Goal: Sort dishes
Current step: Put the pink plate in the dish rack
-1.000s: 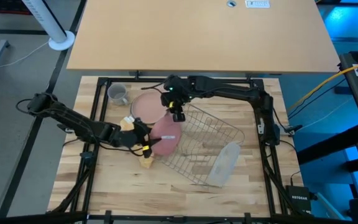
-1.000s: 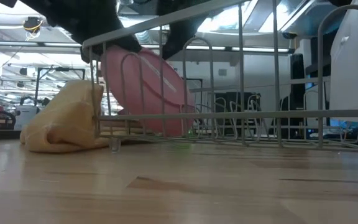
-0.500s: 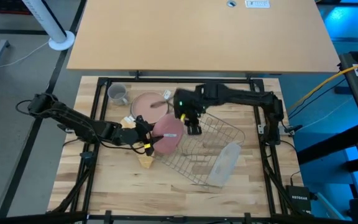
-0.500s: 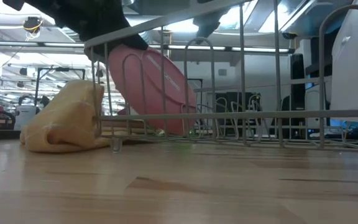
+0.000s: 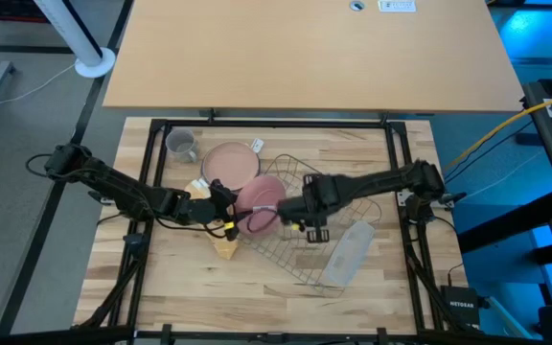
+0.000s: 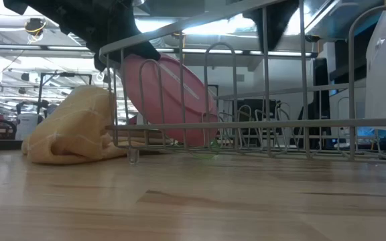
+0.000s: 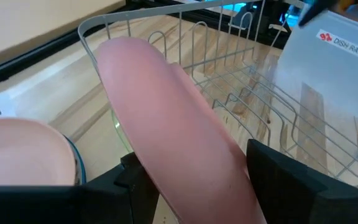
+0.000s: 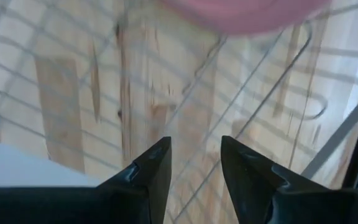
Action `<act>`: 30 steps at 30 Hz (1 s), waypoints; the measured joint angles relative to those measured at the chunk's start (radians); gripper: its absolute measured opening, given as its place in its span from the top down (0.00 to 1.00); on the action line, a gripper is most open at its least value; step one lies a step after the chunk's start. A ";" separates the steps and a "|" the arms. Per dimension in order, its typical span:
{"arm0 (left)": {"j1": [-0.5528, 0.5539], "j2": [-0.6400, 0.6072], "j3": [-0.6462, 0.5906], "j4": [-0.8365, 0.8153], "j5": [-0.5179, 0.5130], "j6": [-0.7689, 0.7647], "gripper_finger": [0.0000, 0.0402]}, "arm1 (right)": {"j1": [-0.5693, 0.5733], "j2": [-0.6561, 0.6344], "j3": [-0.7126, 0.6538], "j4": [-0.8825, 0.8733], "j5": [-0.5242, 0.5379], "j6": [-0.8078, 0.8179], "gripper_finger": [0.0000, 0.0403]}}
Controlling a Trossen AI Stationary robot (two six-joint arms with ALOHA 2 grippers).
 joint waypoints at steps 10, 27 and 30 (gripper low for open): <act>-0.002 0.000 0.000 -0.003 0.002 -0.016 0.47 | 0.041 -0.016 -0.307 -0.038 0.096 0.126 0.65; -0.002 0.000 0.000 0.000 0.005 -0.061 0.47 | -0.078 -0.529 -0.783 0.236 0.143 0.199 0.65; -0.002 0.000 0.000 0.000 0.006 -0.090 0.47 | -0.099 -0.568 -0.839 0.300 0.143 0.186 0.65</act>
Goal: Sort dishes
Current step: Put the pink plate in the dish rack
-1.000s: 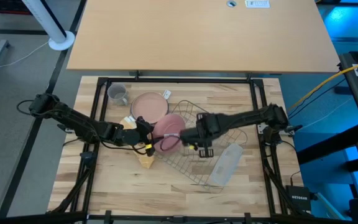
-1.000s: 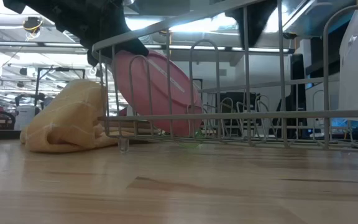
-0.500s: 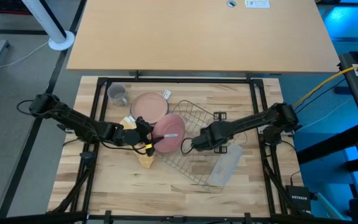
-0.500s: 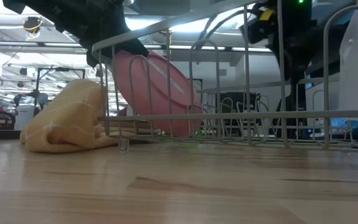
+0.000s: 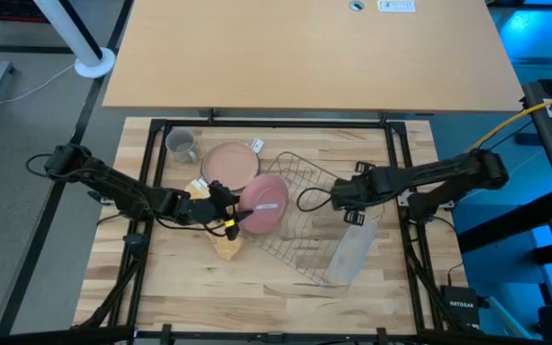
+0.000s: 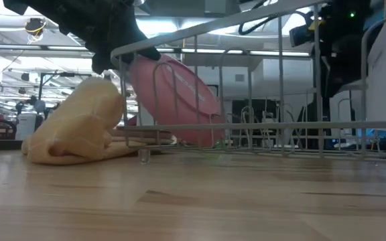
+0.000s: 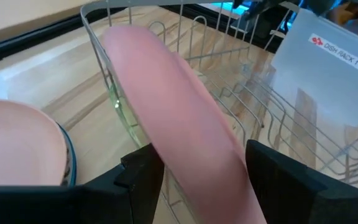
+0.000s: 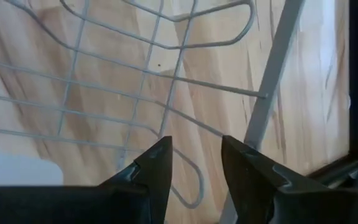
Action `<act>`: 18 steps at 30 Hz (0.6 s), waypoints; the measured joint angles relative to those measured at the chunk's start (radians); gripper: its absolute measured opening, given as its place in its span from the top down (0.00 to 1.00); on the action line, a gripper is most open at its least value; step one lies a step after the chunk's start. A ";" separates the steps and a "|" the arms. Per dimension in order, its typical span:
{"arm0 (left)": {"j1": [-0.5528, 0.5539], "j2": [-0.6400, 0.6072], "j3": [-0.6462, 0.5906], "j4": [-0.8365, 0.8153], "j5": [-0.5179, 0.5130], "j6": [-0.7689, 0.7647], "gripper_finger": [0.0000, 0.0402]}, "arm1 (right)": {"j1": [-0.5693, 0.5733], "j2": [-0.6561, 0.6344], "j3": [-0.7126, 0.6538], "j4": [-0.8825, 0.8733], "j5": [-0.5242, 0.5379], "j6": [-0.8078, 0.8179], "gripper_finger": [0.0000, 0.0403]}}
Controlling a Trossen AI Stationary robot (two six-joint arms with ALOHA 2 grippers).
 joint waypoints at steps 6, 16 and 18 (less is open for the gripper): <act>-0.002 0.000 0.000 0.006 0.001 -0.039 0.47 | -0.069 -0.012 -0.069 0.070 0.001 -0.095 0.65; -0.002 0.000 0.000 0.189 0.034 0.058 0.47 | -0.206 -0.012 -0.080 0.192 -0.005 -0.301 0.65; -0.002 0.000 0.000 0.179 0.034 0.074 0.47 | -0.231 -0.012 -0.080 0.217 -0.005 -0.328 0.65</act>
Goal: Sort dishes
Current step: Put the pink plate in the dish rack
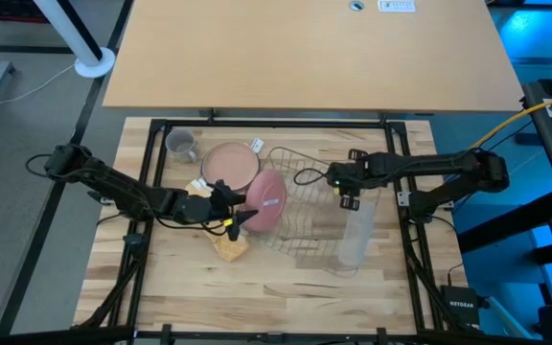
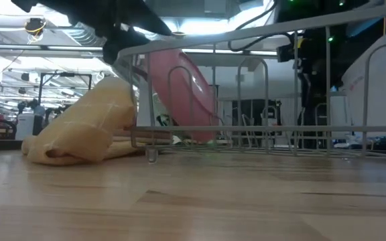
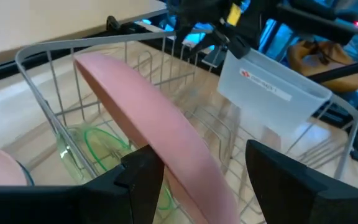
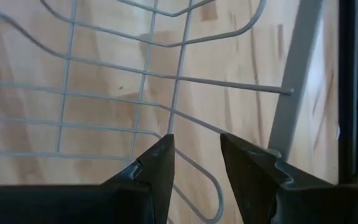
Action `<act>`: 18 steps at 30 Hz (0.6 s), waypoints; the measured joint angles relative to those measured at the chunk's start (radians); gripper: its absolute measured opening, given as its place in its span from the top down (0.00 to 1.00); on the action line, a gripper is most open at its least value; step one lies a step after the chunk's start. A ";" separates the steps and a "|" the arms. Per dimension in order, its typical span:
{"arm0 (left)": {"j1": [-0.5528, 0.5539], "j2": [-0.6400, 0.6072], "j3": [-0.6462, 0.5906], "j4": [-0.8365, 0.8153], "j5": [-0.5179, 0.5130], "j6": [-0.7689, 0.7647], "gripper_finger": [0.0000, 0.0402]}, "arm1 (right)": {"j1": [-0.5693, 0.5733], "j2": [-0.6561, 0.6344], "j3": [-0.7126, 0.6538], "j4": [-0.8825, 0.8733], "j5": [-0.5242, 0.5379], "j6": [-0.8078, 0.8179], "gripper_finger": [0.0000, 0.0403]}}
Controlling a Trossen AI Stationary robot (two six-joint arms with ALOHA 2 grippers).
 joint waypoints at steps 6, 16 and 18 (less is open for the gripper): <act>0.046 0.009 0.000 -0.008 0.001 -0.050 0.47 | -0.031 0.000 0.000 0.060 -0.022 -0.012 0.65; 0.115 0.000 0.000 0.054 0.106 -0.205 0.47 | -0.031 0.001 0.000 0.070 -0.034 -0.011 0.65; 0.119 -0.001 0.000 0.050 0.135 -0.172 0.47 | -0.031 0.001 0.000 0.070 -0.034 -0.011 0.65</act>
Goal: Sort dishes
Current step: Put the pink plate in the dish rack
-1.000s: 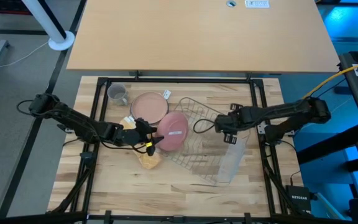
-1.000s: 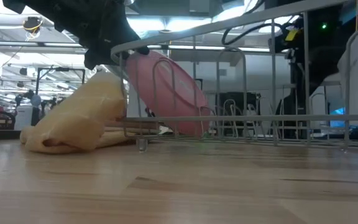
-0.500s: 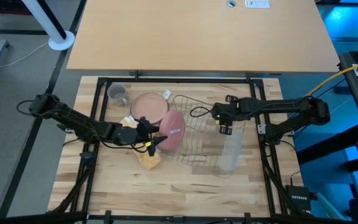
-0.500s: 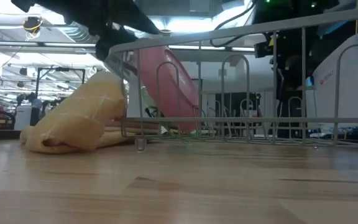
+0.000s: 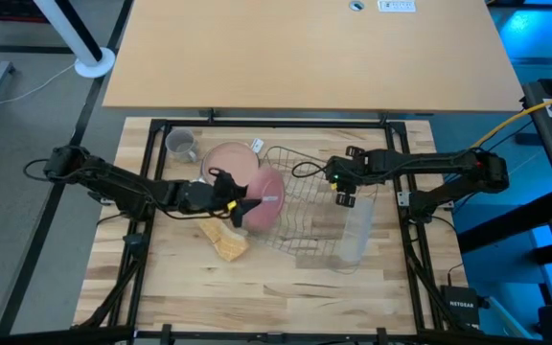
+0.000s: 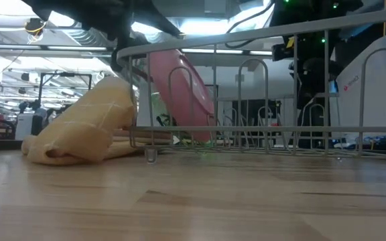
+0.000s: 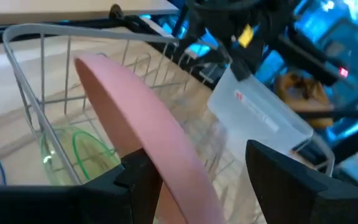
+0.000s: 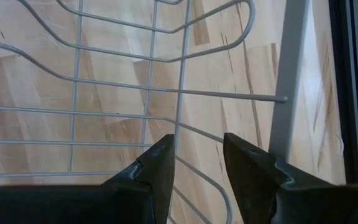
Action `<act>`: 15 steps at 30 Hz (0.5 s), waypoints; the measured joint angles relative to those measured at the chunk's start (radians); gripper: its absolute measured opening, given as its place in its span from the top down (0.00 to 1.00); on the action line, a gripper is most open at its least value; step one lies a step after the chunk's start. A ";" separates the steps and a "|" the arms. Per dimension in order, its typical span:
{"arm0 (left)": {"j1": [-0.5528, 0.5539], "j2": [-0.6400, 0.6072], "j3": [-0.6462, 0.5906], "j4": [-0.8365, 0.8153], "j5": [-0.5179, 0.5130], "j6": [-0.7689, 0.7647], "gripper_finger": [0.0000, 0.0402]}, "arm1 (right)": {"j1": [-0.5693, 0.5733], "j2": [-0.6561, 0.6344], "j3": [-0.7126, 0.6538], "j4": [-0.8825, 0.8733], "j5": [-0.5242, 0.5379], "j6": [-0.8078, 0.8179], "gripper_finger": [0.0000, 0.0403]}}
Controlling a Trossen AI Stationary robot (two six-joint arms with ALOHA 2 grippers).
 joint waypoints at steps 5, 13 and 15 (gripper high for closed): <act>0.033 -0.002 0.000 -0.048 0.009 0.047 0.47 | 0.000 0.000 0.000 -0.001 -0.002 0.000 0.65; 0.046 -0.011 0.000 -0.188 0.139 0.234 0.47 | 0.000 0.000 0.000 -0.004 -0.010 -0.002 0.65; 0.058 -0.016 0.000 -0.217 0.141 0.273 0.47 | 0.001 0.000 0.000 -0.004 -0.010 -0.003 0.65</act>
